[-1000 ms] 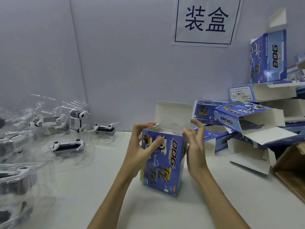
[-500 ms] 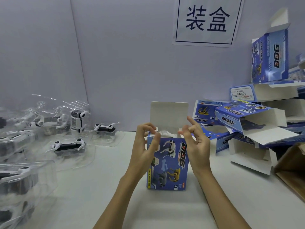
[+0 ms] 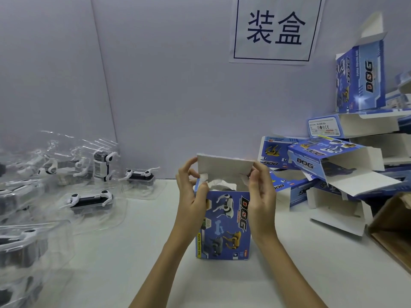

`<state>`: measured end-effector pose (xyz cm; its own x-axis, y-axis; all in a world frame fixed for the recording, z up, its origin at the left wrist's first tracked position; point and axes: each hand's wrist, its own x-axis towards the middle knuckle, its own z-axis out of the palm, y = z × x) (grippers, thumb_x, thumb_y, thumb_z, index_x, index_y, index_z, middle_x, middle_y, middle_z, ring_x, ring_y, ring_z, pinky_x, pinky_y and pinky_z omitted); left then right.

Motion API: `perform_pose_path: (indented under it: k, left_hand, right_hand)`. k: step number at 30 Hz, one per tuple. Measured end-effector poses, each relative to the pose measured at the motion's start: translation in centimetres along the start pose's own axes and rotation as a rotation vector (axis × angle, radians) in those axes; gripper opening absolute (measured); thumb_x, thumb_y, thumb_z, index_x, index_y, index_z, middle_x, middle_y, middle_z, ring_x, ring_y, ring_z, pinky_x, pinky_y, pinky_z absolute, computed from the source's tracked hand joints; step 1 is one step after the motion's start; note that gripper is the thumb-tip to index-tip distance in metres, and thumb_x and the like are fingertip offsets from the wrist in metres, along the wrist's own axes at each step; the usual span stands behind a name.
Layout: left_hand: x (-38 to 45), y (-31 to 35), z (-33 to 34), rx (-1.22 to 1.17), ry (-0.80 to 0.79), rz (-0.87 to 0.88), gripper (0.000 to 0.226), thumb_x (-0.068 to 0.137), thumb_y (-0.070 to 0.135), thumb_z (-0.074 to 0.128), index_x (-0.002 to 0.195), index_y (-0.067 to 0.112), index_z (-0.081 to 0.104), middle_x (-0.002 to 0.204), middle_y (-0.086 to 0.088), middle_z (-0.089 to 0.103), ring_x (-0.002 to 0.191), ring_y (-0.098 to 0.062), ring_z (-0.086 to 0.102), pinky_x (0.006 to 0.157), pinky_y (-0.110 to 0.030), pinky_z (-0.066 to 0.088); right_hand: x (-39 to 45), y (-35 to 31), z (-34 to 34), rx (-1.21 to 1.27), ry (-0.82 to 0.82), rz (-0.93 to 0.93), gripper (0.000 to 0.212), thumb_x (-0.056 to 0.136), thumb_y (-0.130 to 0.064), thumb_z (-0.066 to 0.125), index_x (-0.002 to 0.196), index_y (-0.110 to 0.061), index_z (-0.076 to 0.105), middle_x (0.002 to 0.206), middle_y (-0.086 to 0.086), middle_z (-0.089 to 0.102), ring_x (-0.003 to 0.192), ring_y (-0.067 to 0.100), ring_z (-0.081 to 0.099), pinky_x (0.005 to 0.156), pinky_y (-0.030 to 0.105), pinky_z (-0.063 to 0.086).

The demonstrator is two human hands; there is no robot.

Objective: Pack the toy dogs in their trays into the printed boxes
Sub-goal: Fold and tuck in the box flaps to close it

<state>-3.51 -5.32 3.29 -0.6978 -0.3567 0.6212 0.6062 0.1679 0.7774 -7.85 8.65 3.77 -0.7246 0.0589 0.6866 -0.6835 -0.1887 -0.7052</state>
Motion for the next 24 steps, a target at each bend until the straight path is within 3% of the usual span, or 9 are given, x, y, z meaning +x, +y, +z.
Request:
perform_pose_path:
  k: [2,4,7,10,13,17,19,21,24]
  left_hand:
    - [-0.1,0.1,0.0,-0.068,0.011,-0.030,0.028,0.098,0.032,0.049,0.115,0.055,0.049,0.129,-0.008,0.042,0.108,-0.027,0.063,0.065,-0.033,0.060]
    - [-0.1,0.0,0.0,-0.125,-0.003,-0.032,0.018,0.100,0.031,0.050,0.110,0.046,0.050,0.140,-0.004,0.046,0.118,-0.029,0.065,0.069,-0.036,0.063]
    - [-0.2,-0.1,0.2,-0.329,-0.056,-0.060,0.012,0.099,0.023,0.051,0.108,0.021,0.043,0.130,-0.007,0.063,0.116,-0.028,0.068,0.076,-0.037,0.063]
    - [-0.4,0.1,0.1,-0.506,-0.076,-0.107,0.029,0.092,0.033,0.057,0.104,0.012,0.042,0.121,-0.015,0.065,0.107,-0.031,0.069,0.079,-0.040,0.062]
    - [-0.6,0.3,0.0,-0.369,-0.054,-0.125,0.042,0.099,0.048,0.054,0.112,0.009,0.048,0.125,-0.016,0.065,0.109,-0.038,0.070,0.082,-0.051,0.063]
    - [-0.4,0.1,0.0,-0.061,-0.060,-0.003,0.028,0.098,0.041,0.063,0.115,0.018,0.060,0.126,-0.003,0.065,0.116,-0.030,0.069,0.077,-0.039,0.064]
    - [-0.4,-0.2,0.0,-0.037,-0.048,0.017,0.023,0.099,0.036,0.064,0.111,0.017,0.061,0.124,0.002,0.066,0.117,-0.027,0.068,0.078,-0.031,0.063]
    - [-0.5,-0.4,0.1,-0.035,-0.029,0.020,0.032,0.099,0.043,0.063,0.110,0.014,0.060,0.121,0.002,0.067,0.115,-0.028,0.069,0.080,-0.035,0.063]
    - [-0.7,-0.3,0.5,-0.102,0.006,0.009,0.039,0.095,0.050,0.065,0.107,0.013,0.059,0.117,0.000,0.067,0.109,-0.028,0.071,0.074,-0.033,0.062]
  right_hand:
    - [-0.2,0.0,-0.2,0.036,-0.028,0.000,0.033,0.108,-0.050,0.043,0.116,-0.022,0.059,0.102,0.000,0.062,0.097,0.023,0.061,0.086,0.036,0.050]
    - [-0.4,-0.4,-0.2,0.107,-0.050,0.040,0.045,0.103,-0.066,0.043,0.112,-0.025,0.060,0.108,0.007,0.064,0.104,0.036,0.063,0.091,0.050,0.052]
    - [-0.5,-0.5,-0.2,0.155,-0.087,0.121,0.046,0.097,-0.072,0.049,0.100,-0.028,0.059,0.122,0.006,0.068,0.121,0.037,0.063,0.102,0.061,0.051]
    - [-0.5,-0.2,-0.2,0.117,-0.172,0.123,0.035,0.097,-0.058,0.059,0.101,-0.023,0.056,0.126,-0.002,0.067,0.123,0.021,0.065,0.078,0.039,0.063]
    - [-0.6,0.5,-0.5,0.072,-0.219,0.011,0.016,0.105,-0.030,0.056,0.109,-0.014,0.053,0.122,-0.006,0.065,0.117,0.007,0.065,0.069,0.021,0.060]
    - [-0.4,1.0,-0.9,-0.045,-0.233,-0.045,0.022,0.106,-0.033,0.055,0.119,-0.017,0.062,0.119,0.003,0.064,0.112,0.020,0.069,0.076,0.023,0.060]
    - [-0.2,1.1,-1.1,-0.118,-0.219,-0.073,0.029,0.106,-0.039,0.053,0.118,-0.016,0.065,0.119,0.005,0.065,0.115,0.022,0.067,0.084,0.025,0.057]
    - [-0.2,1.1,-1.1,-0.144,-0.203,-0.116,0.039,0.106,-0.048,0.051,0.112,-0.013,0.067,0.118,0.003,0.066,0.117,0.021,0.064,0.088,0.023,0.055]
    - [-0.3,1.2,-1.1,-0.132,-0.189,-0.136,0.032,0.106,-0.040,0.052,0.108,-0.014,0.069,0.120,-0.001,0.067,0.119,0.022,0.064,0.089,0.025,0.055]
